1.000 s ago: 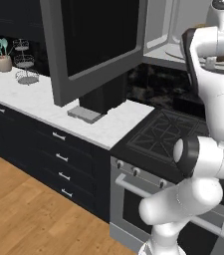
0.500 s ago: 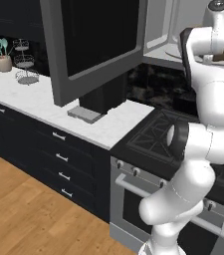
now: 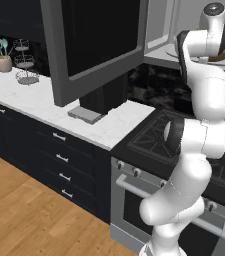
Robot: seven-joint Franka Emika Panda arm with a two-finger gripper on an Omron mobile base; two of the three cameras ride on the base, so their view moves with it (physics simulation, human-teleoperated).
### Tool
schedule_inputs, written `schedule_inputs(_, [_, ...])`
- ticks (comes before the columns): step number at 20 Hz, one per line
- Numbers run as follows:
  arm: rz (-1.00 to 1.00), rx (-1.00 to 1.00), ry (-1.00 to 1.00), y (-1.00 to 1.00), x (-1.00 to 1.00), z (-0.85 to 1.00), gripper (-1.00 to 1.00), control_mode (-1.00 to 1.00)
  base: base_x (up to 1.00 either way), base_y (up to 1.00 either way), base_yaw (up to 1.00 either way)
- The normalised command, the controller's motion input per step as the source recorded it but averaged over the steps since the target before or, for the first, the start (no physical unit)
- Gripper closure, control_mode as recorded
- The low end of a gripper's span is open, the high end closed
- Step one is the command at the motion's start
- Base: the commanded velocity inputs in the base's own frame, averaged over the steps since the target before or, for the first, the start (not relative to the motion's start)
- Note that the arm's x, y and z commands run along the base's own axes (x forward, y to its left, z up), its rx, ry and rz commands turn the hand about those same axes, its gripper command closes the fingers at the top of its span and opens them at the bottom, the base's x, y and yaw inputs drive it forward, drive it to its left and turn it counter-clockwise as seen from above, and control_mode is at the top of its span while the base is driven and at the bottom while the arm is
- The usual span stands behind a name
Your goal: Pick the broccoli from the sink and place it in the bowl. Then pick the bowl and place it in the microwave. Then close the microwave door and press the start button.
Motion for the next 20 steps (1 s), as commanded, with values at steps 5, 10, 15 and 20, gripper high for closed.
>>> schedule_inputs(5, [0.0, 0.01, 0.0, -0.23, 0.58, 0.0, 1.0, -1.0, 0.0, 0.0, 0.0])
schedule_inputs(10, [0.02, 0.0, -0.05, -0.05, 0.16, -0.33, -1.0, -1.0, 0.0, 0.0, 0.0])
schedule_inputs(15, [0.01, 0.03, -0.04, 0.0, 0.0, -0.21, -1.0, -1.0, 0.0, 0.0, 0.0])
schedule_inputs(20, [0.0, 0.01, -0.2, 0.0, 0.0, -0.23, -1.0, -1.0, 0.0, 0.0, 0.0])
